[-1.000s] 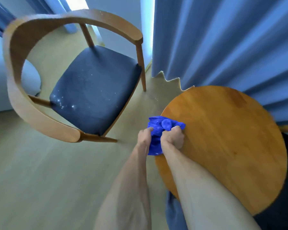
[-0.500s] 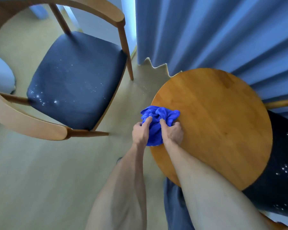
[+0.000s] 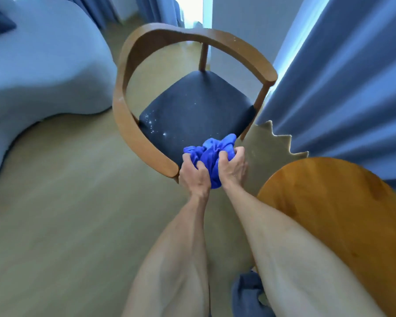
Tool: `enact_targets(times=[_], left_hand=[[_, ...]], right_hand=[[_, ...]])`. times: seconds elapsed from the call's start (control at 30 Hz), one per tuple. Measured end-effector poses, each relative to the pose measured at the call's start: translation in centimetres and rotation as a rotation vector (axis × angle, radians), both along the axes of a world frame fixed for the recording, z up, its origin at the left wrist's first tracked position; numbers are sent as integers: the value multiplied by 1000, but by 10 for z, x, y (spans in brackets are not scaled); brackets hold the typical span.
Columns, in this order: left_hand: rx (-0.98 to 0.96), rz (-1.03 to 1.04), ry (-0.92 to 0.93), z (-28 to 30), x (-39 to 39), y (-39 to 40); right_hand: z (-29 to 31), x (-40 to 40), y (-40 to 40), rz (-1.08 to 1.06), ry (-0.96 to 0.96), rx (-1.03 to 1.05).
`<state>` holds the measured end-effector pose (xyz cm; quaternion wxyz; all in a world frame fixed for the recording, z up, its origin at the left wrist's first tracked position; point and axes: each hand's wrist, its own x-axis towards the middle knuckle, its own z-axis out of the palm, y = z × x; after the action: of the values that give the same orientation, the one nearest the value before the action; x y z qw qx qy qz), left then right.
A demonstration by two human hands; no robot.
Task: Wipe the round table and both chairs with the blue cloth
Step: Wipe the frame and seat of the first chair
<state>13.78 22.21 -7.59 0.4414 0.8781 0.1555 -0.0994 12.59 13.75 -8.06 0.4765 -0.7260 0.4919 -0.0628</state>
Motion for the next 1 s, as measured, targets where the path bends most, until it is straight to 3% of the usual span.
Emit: enact_targets(times=[0.17,0.37,0.43,0.57,1.0], left_hand=[[106,345,-124,3,61,70],[191,424,116,-38,79,155],[224,452,181,-54,84,178],[255,476,270,-74,103,206],[252,353,399,-98,196,246]], right_hand=[[17,74,71,322,-41,-106],[-25,90,133,869,246,-313],[-42,91,146,960,354,-393],[-64,105,170,942,394,-606],[-89,134,192,776,294,-770]])
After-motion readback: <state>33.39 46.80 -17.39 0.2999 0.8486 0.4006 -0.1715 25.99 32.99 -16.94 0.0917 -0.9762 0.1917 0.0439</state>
